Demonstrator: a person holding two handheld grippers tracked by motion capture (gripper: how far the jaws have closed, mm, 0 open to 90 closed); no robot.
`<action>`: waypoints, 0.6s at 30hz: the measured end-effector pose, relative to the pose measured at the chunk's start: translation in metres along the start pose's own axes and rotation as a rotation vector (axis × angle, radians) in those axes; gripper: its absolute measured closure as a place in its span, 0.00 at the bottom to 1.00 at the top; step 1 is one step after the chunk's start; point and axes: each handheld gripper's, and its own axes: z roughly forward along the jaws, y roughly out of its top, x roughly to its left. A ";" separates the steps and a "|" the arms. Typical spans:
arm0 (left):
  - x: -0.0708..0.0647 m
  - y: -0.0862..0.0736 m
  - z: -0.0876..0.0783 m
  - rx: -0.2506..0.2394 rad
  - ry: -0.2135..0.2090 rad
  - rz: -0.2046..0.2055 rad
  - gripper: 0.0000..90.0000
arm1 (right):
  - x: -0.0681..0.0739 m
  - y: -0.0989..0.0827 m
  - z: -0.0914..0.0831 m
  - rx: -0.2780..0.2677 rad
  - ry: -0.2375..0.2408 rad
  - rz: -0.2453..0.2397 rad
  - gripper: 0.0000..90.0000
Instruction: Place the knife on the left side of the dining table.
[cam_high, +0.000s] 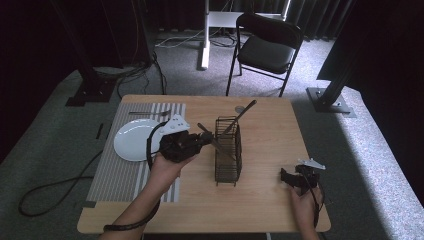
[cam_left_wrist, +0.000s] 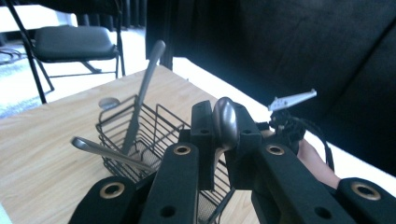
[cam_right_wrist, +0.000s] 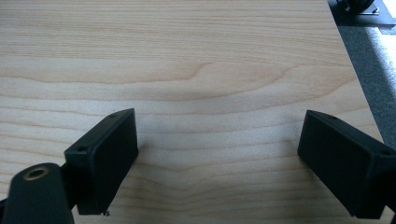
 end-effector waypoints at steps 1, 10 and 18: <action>0.001 0.003 -0.004 -0.004 -0.003 0.001 0.93 | 0.000 0.000 0.000 0.000 0.000 0.000 0.13; 0.001 0.012 -0.025 -0.050 0.022 0.013 0.93 | 0.000 0.000 0.000 0.000 0.000 0.000 0.13; -0.004 0.022 -0.047 -0.075 0.030 0.041 0.93 | 0.000 0.000 0.000 -0.001 0.000 0.001 0.13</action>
